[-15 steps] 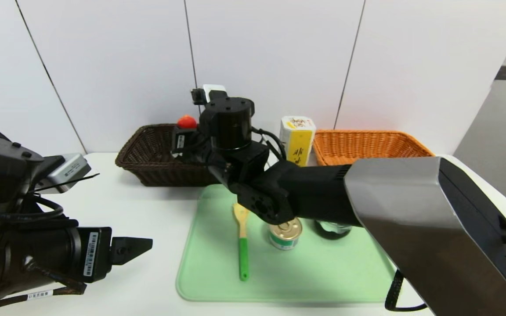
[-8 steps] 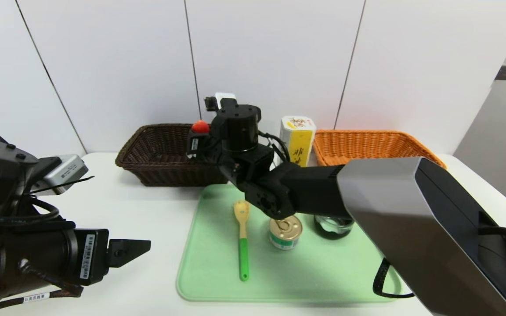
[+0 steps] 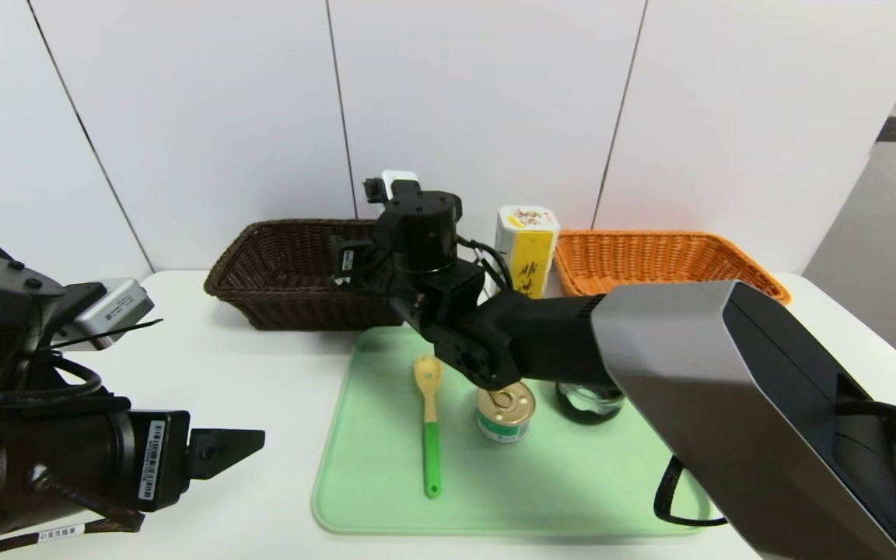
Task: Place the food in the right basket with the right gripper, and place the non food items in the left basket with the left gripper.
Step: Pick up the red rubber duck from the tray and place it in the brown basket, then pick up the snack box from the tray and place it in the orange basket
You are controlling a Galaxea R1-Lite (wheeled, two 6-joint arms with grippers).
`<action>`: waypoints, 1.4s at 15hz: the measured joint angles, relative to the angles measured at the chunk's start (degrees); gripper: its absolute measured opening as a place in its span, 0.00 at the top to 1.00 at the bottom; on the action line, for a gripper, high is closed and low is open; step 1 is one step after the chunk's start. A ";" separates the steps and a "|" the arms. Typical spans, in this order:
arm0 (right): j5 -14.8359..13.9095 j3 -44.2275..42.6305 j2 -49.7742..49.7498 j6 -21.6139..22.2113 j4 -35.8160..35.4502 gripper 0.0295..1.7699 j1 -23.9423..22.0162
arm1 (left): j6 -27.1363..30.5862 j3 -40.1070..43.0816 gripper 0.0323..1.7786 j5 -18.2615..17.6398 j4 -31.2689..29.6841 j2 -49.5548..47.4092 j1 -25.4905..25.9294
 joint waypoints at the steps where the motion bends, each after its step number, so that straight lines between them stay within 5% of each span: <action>1: -0.04 0.00 0.00 -0.02 0.01 0.40 -0.02 | 0.00 0.01 0.05 0.02 0.00 -0.02 0.00; 9: 0.44 0.05 -4.22 -0.18 0.23 0.17 2.39 | -0.02 -0.55 0.05 0.20 -0.20 -0.28 0.13; 16: 0.55 0.16 -19.76 -3.35 4.58 0.09 5.29 | 0.00 -0.49 0.05 0.07 -2.29 -1.60 0.18; 21: -2.07 0.88 -31.15 -4.46 8.58 0.06 4.62 | 0.27 -0.66 0.05 -0.11 -2.34 -2.18 0.10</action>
